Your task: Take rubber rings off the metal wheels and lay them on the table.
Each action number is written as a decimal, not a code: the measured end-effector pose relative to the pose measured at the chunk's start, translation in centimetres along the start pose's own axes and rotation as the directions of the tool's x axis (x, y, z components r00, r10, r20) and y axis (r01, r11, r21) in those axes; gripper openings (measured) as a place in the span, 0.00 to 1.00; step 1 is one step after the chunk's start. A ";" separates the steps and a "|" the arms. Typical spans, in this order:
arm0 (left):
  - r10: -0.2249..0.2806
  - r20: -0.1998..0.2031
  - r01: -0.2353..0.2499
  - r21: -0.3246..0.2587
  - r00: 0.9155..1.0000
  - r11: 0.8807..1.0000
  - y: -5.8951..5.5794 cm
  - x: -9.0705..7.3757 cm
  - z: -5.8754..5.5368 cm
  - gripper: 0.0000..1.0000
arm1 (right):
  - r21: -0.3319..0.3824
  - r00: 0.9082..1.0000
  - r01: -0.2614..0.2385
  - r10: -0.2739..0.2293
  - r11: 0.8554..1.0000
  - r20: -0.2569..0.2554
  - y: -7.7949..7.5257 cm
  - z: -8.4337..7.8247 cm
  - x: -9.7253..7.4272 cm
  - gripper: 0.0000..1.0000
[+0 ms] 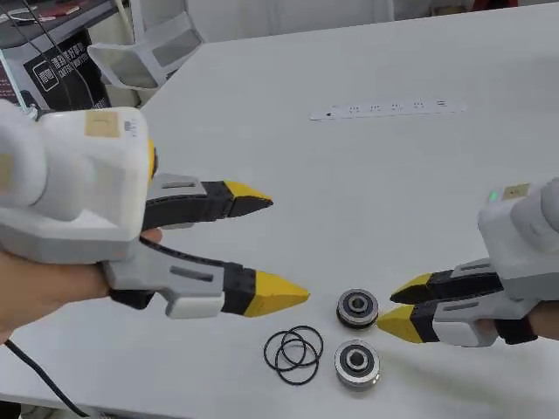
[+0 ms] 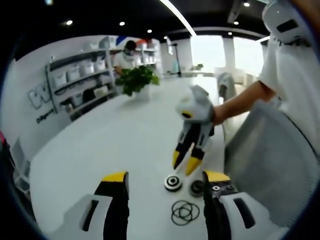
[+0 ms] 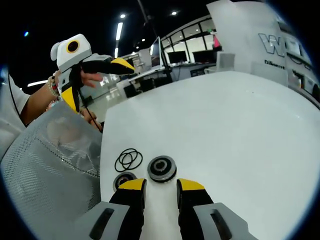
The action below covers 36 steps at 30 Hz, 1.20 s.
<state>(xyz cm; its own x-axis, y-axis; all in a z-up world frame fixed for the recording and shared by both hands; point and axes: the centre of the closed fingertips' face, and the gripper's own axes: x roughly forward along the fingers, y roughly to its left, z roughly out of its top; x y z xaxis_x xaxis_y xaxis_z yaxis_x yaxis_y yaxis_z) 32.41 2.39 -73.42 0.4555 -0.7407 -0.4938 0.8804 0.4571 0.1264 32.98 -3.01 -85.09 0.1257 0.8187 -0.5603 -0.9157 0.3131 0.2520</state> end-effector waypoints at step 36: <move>-0.135 -0.157 0.130 -0.041 0.978 0.991 -1.5 9.8 -7.3 0.18 | -0.130 1.000 0.013 -0.014 0.991 -0.005 -0.6 -0.3 2.0 0.20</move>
<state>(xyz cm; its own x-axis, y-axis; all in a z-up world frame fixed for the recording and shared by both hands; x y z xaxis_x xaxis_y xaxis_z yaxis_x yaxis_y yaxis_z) 34.63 -1.98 -84.73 0.3058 -0.7090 -0.6354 0.9261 0.3765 0.0256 33.67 -1.75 -86.64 0.1364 0.8117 -0.5680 -0.9558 0.2586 0.1401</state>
